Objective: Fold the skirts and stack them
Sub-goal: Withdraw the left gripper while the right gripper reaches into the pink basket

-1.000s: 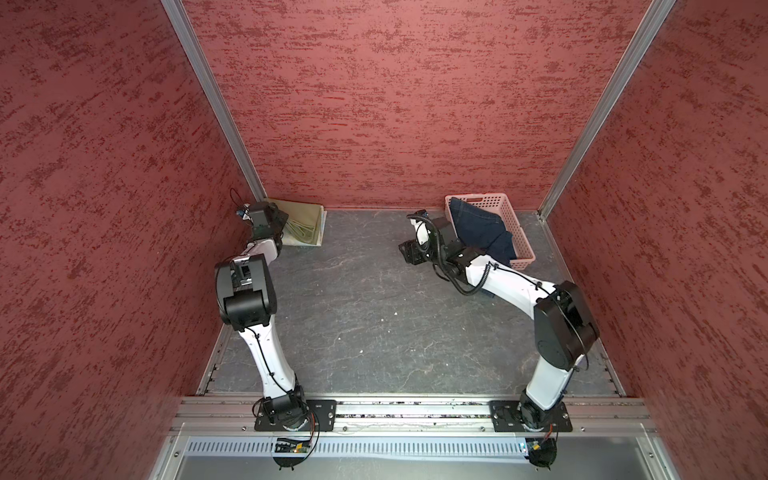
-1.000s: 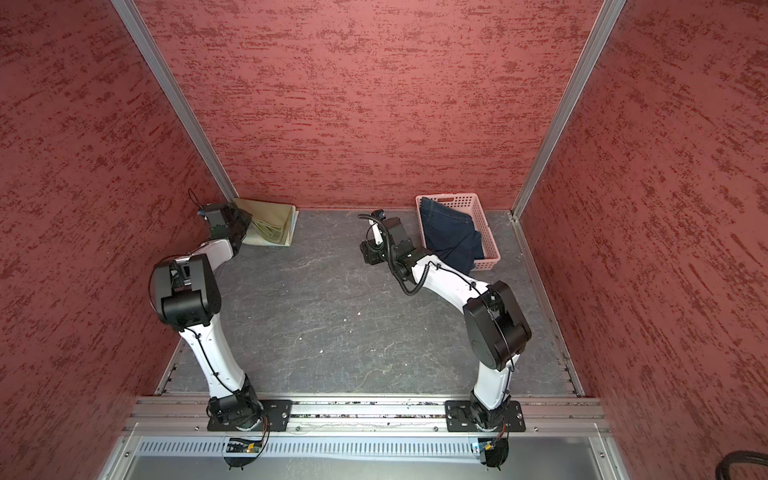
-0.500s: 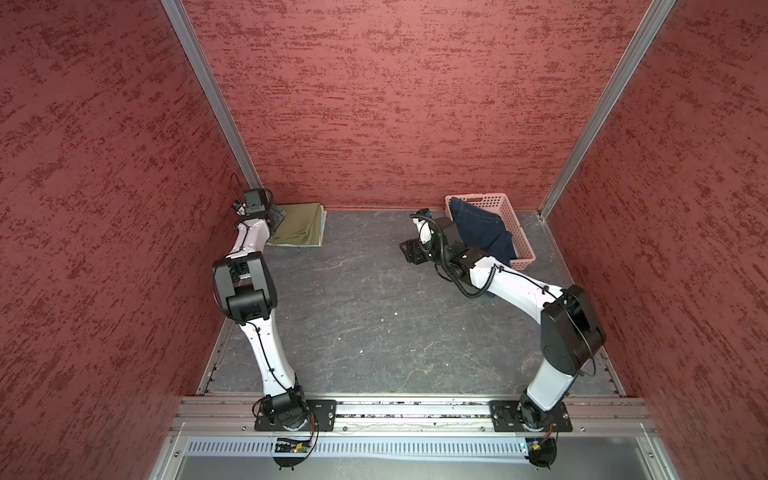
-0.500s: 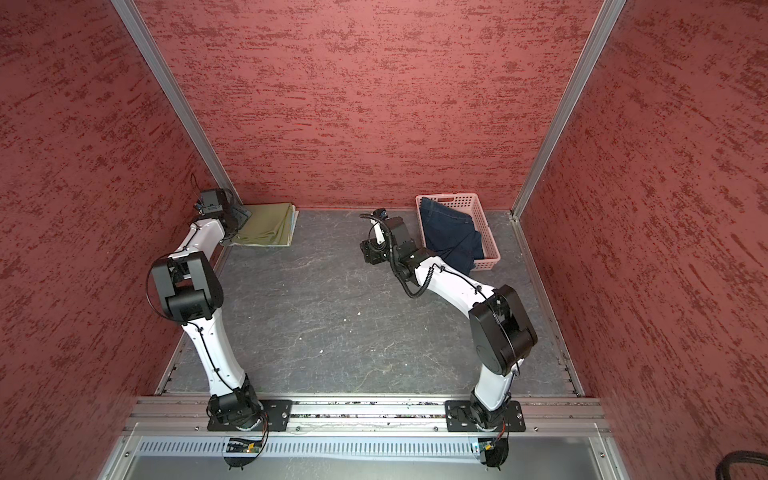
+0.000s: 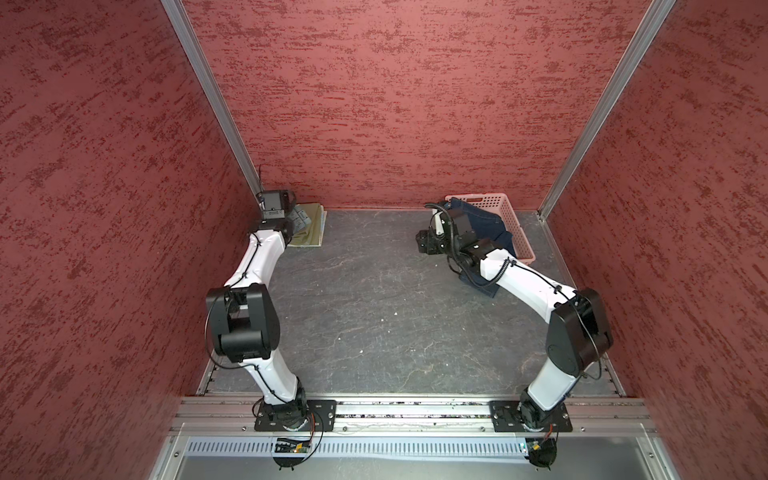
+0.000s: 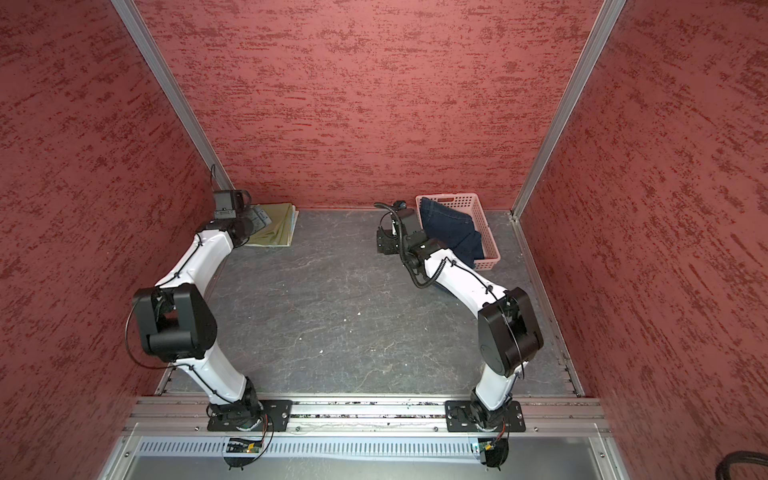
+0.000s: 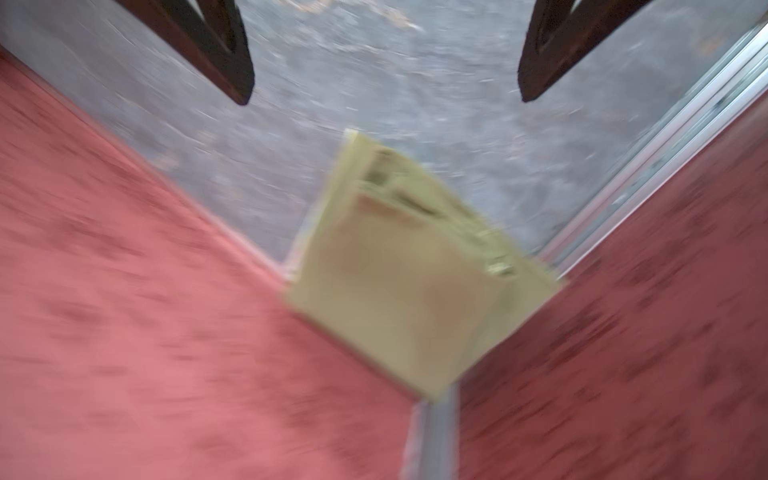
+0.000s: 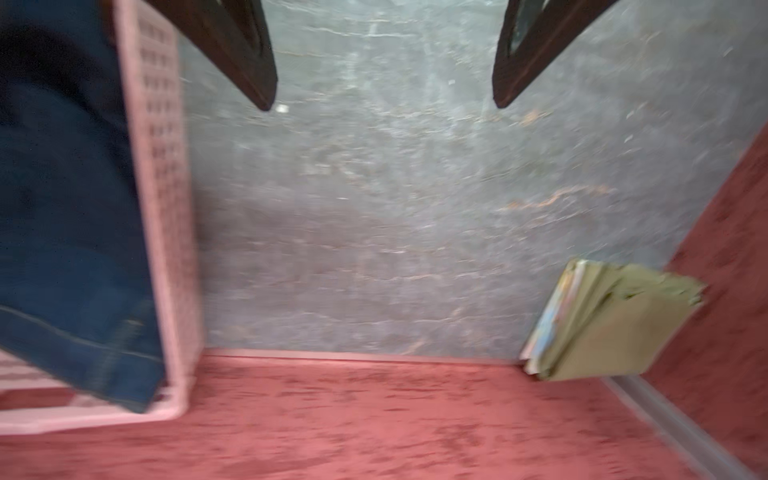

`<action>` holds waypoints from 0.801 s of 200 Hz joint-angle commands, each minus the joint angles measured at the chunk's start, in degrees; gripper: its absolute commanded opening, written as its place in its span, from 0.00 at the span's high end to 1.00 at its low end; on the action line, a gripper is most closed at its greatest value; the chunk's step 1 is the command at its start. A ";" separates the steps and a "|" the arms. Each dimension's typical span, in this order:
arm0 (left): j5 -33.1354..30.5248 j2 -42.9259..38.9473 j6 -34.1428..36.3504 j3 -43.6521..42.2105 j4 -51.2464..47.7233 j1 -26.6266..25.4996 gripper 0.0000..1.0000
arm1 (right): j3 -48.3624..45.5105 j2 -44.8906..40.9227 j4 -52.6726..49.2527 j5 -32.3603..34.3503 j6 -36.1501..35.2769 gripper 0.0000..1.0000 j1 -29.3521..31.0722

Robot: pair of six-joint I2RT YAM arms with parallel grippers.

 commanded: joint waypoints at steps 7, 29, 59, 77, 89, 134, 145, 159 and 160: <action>10.54 -4.90 9.04 -3.83 6.85 -7.08 0.00 | 2.17 -0.47 -7.79 6.64 3.93 0.18 -4.95; 17.49 -7.93 11.20 -7.17 8.13 -12.84 0.00 | -0.49 -1.69 -8.46 7.90 7.04 0.18 -9.42; 24.05 -11.84 15.88 -14.01 10.58 -21.05 0.00 | -3.96 -2.95 -6.81 4.32 9.66 0.18 -17.90; 26.13 -12.93 18.86 -16.26 9.79 -25.45 0.00 | -4.22 -1.85 -5.91 2.40 9.72 0.18 -22.16; 26.73 -13.51 19.08 -17.53 9.39 -27.95 0.00 | -3.62 -0.31 -5.60 1.11 9.95 0.18 -24.61; 29.02 -16.93 15.28 -23.08 12.21 -33.55 0.00 | 1.33 7.97 -5.36 -4.13 10.08 0.20 -30.56; 29.02 -17.60 14.44 -24.10 12.73 -34.08 0.00 | 2.54 10.00 -4.91 -5.24 9.62 0.21 -31.02; 29.14 -18.11 13.55 -24.94 13.22 -34.40 0.00 | 4.05 12.45 -4.35 -5.27 8.87 0.22 -31.07; 29.17 -18.15 13.54 -25.04 13.24 -34.40 0.00 | 4.21 12.68 -4.38 -5.31 8.86 0.22 -31.16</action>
